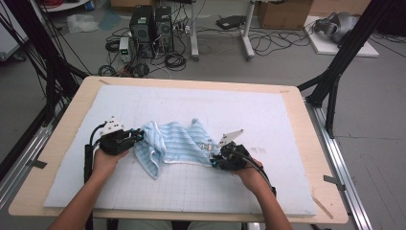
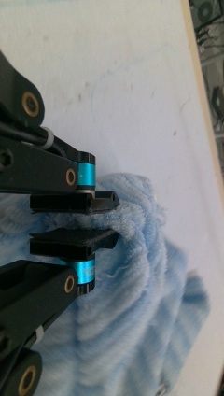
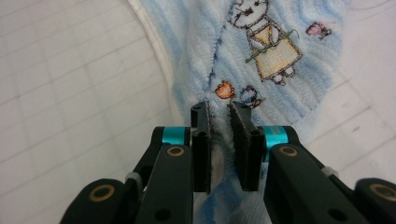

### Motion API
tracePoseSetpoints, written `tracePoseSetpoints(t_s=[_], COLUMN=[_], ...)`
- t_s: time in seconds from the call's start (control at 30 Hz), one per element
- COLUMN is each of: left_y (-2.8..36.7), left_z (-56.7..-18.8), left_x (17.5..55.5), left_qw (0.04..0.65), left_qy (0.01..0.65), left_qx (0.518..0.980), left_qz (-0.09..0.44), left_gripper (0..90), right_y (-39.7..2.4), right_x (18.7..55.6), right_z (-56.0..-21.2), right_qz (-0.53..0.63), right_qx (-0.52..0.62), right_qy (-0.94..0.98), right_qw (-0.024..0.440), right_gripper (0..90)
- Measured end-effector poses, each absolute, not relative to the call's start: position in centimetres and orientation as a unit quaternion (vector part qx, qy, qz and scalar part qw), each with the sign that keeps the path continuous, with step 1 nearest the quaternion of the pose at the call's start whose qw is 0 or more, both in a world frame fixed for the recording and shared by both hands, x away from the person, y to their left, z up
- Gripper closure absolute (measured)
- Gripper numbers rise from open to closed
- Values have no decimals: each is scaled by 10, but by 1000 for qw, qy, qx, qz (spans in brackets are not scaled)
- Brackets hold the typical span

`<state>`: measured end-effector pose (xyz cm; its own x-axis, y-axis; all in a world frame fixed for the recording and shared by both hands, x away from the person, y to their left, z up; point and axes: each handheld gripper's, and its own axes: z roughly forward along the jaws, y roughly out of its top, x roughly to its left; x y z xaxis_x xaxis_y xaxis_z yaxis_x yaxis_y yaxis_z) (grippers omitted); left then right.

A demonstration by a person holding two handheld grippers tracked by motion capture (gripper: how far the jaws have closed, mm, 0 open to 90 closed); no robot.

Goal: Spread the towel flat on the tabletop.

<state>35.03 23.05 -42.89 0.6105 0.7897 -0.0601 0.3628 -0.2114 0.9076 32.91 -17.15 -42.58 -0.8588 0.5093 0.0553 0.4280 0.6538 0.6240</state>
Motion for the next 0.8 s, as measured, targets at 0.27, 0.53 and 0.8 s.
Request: tracePoseSetpoints(t_s=[0.27,0.53,0.8], left_y=[233,237,240], left_z=[-430,-431,-430], left_x=[352,354,355], left_qw=[497,500,504], left_qy=[390,400,403], left_qx=[744,737,734], left_qz=[217,214,213], left_gripper=[804,800,798], right_y=[-152,-89,-59], right_x=[323,324,336], right_z=[-406,-416,-442], right_qz=[402,405,367], right_qx=[232,152,144], right_qy=[878,897,915], right_qw=[120,92,88], right_gripper=[427,442,512])
